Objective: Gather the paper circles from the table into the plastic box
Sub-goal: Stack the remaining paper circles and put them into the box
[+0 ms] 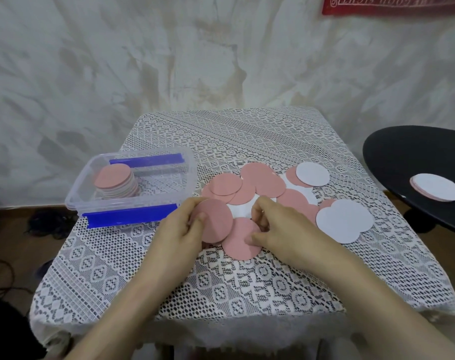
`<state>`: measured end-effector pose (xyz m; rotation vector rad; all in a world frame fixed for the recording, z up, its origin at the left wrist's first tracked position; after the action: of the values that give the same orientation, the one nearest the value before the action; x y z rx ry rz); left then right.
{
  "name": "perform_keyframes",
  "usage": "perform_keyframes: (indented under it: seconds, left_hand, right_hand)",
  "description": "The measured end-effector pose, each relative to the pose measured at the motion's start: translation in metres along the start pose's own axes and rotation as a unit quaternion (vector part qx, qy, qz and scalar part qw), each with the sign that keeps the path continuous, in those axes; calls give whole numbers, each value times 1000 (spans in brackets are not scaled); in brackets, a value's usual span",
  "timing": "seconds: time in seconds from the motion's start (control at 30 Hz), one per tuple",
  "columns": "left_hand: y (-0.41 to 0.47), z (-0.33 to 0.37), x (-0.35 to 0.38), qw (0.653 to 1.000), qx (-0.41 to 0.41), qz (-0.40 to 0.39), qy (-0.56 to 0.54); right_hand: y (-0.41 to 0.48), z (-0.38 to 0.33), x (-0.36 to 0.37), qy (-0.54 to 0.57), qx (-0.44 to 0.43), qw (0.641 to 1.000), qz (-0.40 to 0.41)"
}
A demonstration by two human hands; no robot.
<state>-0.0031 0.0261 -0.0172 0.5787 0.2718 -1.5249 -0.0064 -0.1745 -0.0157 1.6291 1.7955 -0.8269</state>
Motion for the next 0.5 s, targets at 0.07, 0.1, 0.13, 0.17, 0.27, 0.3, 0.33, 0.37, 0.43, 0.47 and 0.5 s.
perform_keyframes:
  seconds: [0.07,0.1,0.13,0.17,0.27,0.3,0.33,0.37,0.43,0.47,0.5]
  left_hand:
    - [1,0,0,1000,-6,6,-14]
    - [1,0,1,1000,-7,7,-17]
    - [1,1,1,1000,-6,5,-16]
    - [1,1,2,1000,-4,3,-13]
    - [1,0,4,1000,2,-1,-5]
    - [0,1,5,1000,7,-2,-6]
    - [0,3,7,1000,9,-7,-13]
    - [-2,5,9,1000,10,-15,-24]
    - [-6,13,15,998,19,-46,-46]
    - [-8,17,18,997,33,-62,-44]
    - [-10,19,20,995,51,-75,-31]
  right_hand:
    - [1,4,-4,27,-11,1000,8]
    - [2,7,-8,46,-17,999,21]
    - [4,9,-13,74,-22,996,37]
    - [6,12,-17,106,-22,993,47]
    - [7,16,-24,200,-11,979,30]
    - [6,15,-23,208,-13,978,16]
    - [4,14,-20,208,-18,978,6]
    - [3,13,-15,204,-21,979,1]
    - [1,12,-6,206,-20,978,10]
    - [1,12,-3,200,-24,979,22]
    - [0,12,-1,179,-32,983,32]
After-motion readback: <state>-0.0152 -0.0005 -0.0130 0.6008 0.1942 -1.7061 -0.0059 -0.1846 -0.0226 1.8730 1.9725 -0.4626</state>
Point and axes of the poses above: each hand's wrist, its own y-axis towards the middle knuckle, its own x-axis out of the palm, z = x × y, the point moved 4 cm from there along y, towards the middle knuckle, and after that the axes turned 6 degrees about z, right-handed, at the moved point
